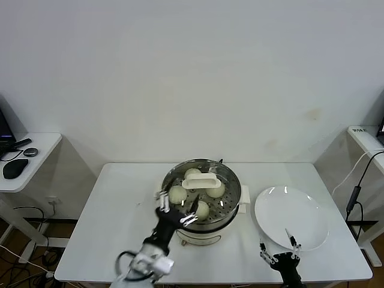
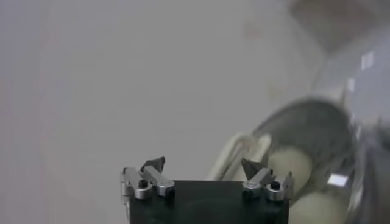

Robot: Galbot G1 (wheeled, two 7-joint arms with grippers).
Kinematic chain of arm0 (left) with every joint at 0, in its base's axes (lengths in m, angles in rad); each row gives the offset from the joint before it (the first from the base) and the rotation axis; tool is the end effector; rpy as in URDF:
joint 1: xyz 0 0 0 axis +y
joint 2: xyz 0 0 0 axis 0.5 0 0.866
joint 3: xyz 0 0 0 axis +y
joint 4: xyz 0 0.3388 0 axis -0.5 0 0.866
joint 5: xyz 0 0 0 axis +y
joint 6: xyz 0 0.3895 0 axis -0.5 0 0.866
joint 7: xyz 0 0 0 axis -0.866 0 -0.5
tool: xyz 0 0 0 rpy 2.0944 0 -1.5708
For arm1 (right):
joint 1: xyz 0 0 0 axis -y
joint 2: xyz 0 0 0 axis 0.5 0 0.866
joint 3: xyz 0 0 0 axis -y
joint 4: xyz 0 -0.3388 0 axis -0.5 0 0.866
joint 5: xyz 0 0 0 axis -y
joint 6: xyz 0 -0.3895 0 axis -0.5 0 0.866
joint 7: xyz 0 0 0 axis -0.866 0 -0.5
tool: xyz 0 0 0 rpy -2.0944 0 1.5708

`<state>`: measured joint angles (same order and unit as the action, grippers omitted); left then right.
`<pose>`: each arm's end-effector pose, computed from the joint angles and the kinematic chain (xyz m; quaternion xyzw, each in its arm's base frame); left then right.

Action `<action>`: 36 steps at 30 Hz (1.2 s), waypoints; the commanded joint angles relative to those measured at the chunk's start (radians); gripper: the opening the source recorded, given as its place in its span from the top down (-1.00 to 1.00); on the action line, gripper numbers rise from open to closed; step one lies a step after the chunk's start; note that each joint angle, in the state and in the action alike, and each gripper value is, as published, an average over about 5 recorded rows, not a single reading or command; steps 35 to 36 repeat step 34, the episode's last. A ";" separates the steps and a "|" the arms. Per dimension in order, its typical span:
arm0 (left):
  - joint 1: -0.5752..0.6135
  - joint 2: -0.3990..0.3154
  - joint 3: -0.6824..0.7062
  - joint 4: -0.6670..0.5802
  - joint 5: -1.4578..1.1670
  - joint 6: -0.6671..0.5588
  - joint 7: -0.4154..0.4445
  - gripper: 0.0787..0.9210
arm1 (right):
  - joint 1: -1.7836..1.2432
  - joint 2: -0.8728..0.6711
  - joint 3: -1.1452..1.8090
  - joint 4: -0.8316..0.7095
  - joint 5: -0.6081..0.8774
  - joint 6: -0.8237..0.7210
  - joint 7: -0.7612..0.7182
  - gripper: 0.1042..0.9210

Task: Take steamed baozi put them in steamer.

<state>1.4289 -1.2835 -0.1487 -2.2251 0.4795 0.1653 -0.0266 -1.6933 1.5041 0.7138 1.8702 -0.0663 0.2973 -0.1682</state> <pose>0.2186 -0.0797 -0.2274 0.1635 0.9440 0.2740 0.0834 0.1601 -0.0851 -0.3947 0.0360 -0.9926 0.1111 0.0335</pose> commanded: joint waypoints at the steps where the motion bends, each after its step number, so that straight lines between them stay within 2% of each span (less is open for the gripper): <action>1: 0.540 -0.024 -0.257 -0.130 -0.645 -0.294 -0.187 -0.77 | -0.044 -0.049 -0.047 0.086 0.082 -0.104 -0.032 -0.76; 5: 0.544 -0.055 -0.303 -0.015 -0.663 -0.424 -0.185 -0.77 | -0.073 -0.088 -0.078 0.124 0.143 -0.127 -0.032 -0.76; 9: 0.538 -0.072 -0.354 0.103 -0.659 -0.543 -0.145 -0.77 | -0.095 -0.102 -0.087 0.140 0.180 -0.129 -0.028 -0.76; 21: 0.550 -0.069 -0.369 0.181 -0.635 -0.523 -0.090 -0.77 | -0.097 -0.099 -0.092 0.126 0.187 -0.130 -0.022 -0.76; 36: 0.542 -0.050 -0.382 0.186 -0.626 -0.490 -0.066 -0.77 | -0.102 -0.080 -0.096 0.118 0.156 -0.129 -0.017 -0.76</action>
